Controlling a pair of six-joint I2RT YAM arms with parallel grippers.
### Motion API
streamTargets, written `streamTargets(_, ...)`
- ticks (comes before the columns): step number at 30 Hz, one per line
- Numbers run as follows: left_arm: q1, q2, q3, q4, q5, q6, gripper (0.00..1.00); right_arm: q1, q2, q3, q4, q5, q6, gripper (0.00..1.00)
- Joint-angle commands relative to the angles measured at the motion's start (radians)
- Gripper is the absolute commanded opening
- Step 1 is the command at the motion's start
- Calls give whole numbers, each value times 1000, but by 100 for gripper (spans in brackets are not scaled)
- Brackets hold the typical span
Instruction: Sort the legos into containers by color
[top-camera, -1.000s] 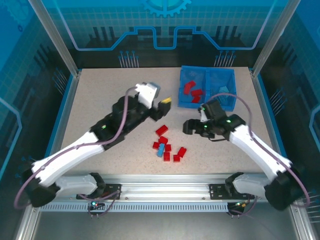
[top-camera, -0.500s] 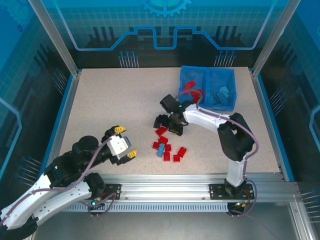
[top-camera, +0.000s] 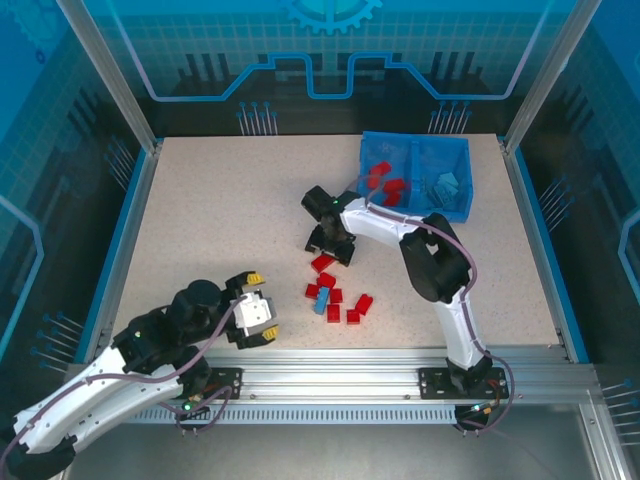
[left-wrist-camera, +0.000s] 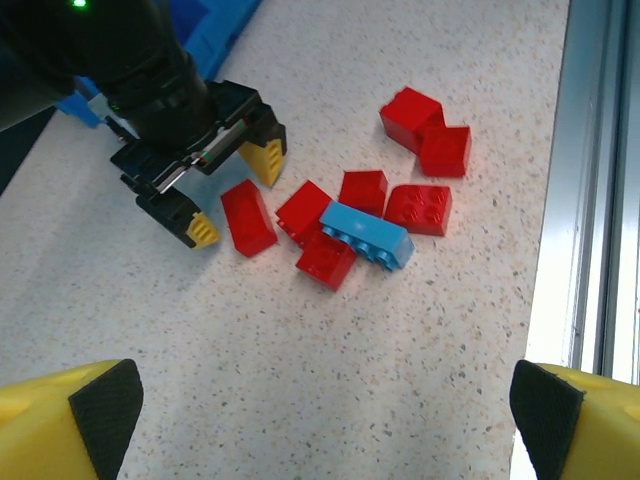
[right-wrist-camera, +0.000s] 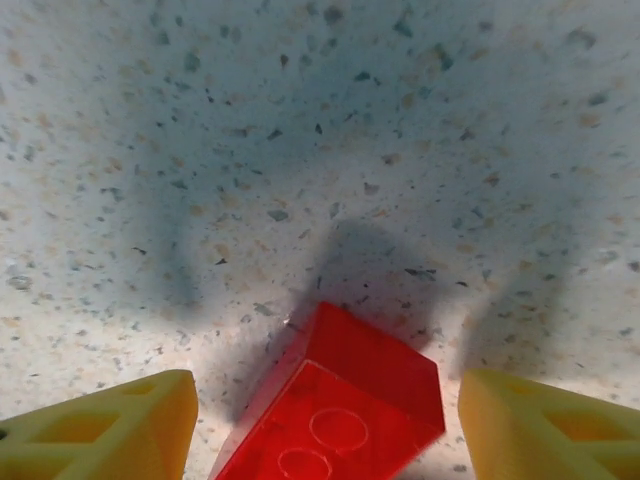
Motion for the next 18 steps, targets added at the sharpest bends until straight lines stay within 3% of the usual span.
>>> streamTargets(1,7,1,-19,61,46,20,99,22,36,25,-49,-6,37,62)
streamTargets(11,7,52,-34,126,75,21,99,-17,-72,-56,-24,65,39,29)
streamTargets(15,7,80,-37,170,85,16,99,-68,-169,-75,-22,95,-27,28)
streamTargets(18,10,81,-40,191,73,14,99,-94,-260,-71,-35,193,-133,28)
